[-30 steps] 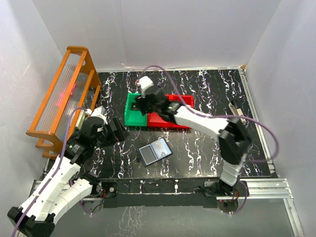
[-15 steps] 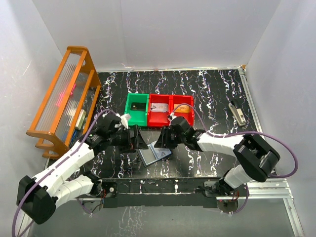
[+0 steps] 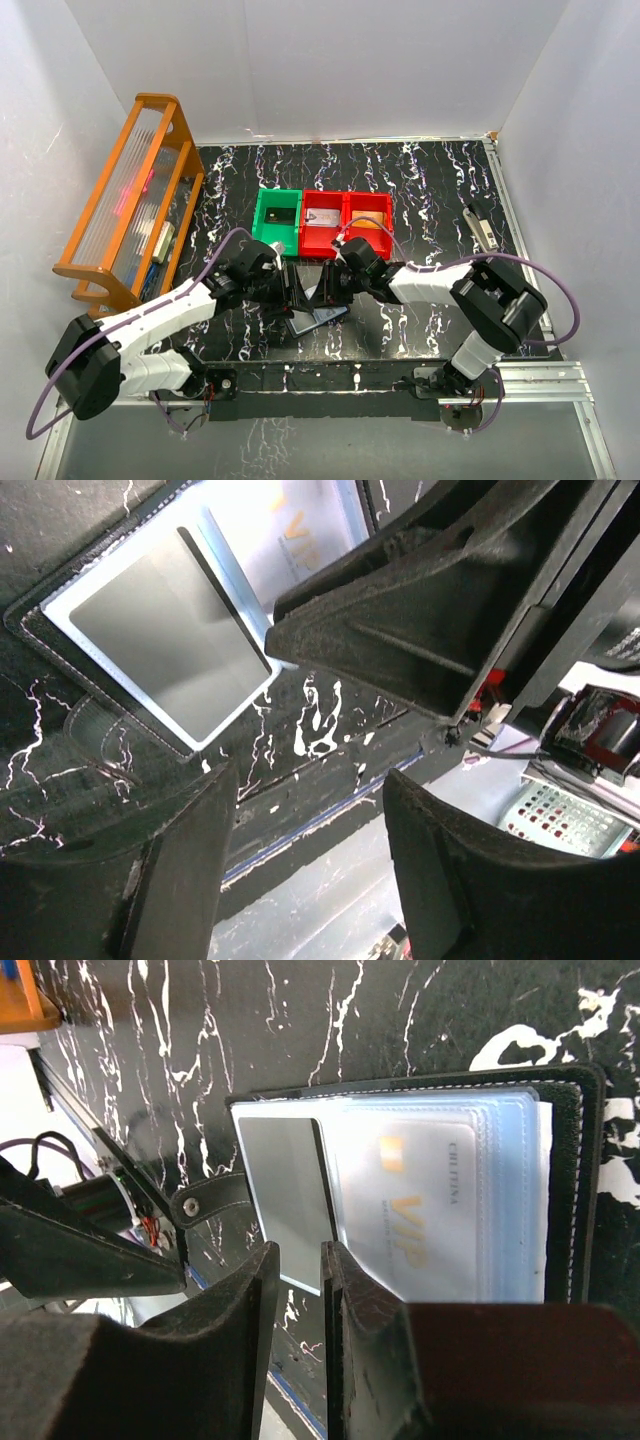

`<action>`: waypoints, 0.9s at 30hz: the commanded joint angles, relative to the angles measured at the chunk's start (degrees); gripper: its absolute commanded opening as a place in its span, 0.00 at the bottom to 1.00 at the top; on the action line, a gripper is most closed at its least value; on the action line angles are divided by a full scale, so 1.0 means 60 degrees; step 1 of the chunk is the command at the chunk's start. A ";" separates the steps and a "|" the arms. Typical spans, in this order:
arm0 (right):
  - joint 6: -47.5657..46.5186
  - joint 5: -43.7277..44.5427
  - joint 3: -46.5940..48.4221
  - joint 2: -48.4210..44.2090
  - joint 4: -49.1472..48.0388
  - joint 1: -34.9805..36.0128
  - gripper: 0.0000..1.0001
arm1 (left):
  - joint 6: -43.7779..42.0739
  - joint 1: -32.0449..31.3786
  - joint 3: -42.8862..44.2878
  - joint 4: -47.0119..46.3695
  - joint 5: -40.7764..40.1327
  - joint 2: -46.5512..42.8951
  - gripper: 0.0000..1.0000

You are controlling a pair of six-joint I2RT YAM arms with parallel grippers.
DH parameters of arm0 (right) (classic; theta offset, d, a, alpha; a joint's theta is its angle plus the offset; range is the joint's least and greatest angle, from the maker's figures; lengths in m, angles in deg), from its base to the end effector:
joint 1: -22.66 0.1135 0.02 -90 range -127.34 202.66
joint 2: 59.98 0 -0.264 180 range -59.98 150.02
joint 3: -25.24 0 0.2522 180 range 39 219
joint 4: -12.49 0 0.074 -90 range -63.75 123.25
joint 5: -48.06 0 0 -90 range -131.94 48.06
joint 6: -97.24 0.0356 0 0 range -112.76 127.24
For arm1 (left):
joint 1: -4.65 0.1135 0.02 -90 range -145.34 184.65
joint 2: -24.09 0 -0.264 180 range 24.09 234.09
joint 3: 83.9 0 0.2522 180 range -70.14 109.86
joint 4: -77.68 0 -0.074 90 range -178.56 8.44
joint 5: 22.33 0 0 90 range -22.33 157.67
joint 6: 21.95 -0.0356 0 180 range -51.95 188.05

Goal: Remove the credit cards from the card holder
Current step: Place the credit card in the storage box, then remove the credit card from the card holder.

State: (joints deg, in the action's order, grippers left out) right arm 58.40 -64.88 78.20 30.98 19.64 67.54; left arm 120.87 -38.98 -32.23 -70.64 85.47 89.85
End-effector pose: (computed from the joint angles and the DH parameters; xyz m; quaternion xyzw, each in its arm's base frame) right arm 0.2017 0.2204 0.1465 -0.0261 0.9087 0.4009 0.1134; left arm 0.1600 -0.1676 0.2155 -0.0153 0.9170 -0.3729 0.1409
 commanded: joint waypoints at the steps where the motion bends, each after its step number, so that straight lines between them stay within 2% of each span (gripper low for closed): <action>1: -0.0089 -0.0537 0.0490 0.0341 -0.0195 0.0004 0.21 | 0.0495 -0.0038 -0.0149 -0.0460 -0.0412 0.0251 0.56; 4: -0.0108 -0.0420 0.0449 0.0507 -0.0077 0.0003 0.20 | 0.0591 -0.0031 -0.0496 -0.0709 -0.0390 0.0520 0.53; 8: -0.0113 0.0103 0.0389 0.0655 0.0350 0.0004 0.19 | 0.0971 -0.0029 -0.0948 -0.1199 -0.0306 0.1012 0.42; 11: -0.0160 0.0308 0.0341 0.0764 0.0548 0.0005 0.19 | 0.0840 -0.0036 -0.0942 -0.0743 -0.0766 0.1236 0.34; 15: -0.0087 0.0288 0.0207 0.0913 0.0503 0.0003 0.18 | 0.0265 -0.0034 -0.0468 0.0306 -0.1580 0.1379 0.30; 19: 0.0153 0.0335 -0.0001 0.0802 0.0312 -0.0003 0.18 | 0.0083 -0.0040 -0.0346 0.0152 -0.1633 0.1654 0.28; 22: 0.0314 0.0421 -0.0064 0.0654 0.0286 -0.0003 0.18 | 0.0054 -0.0037 -0.0070 0.0202 -0.1660 0.1774 0.19; 25: 0.0379 0.0392 -0.0116 0.0615 0.0196 0.0004 0.19 | 0.0036 -0.0043 0.0155 0.0465 -0.1998 0.1451 0.21; 27: 0.0384 0.0359 -0.0089 0.0664 0.0194 0.0005 0.19 | -0.0022 -0.0044 0.0356 0.0637 -0.2043 0.1119 0.29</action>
State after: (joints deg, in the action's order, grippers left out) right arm 60.36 -65.47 78.53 35.22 20.47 67.57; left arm 121.81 -38.98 -33.76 -69.73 75.52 100.32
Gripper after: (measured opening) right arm 0.183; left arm 0.229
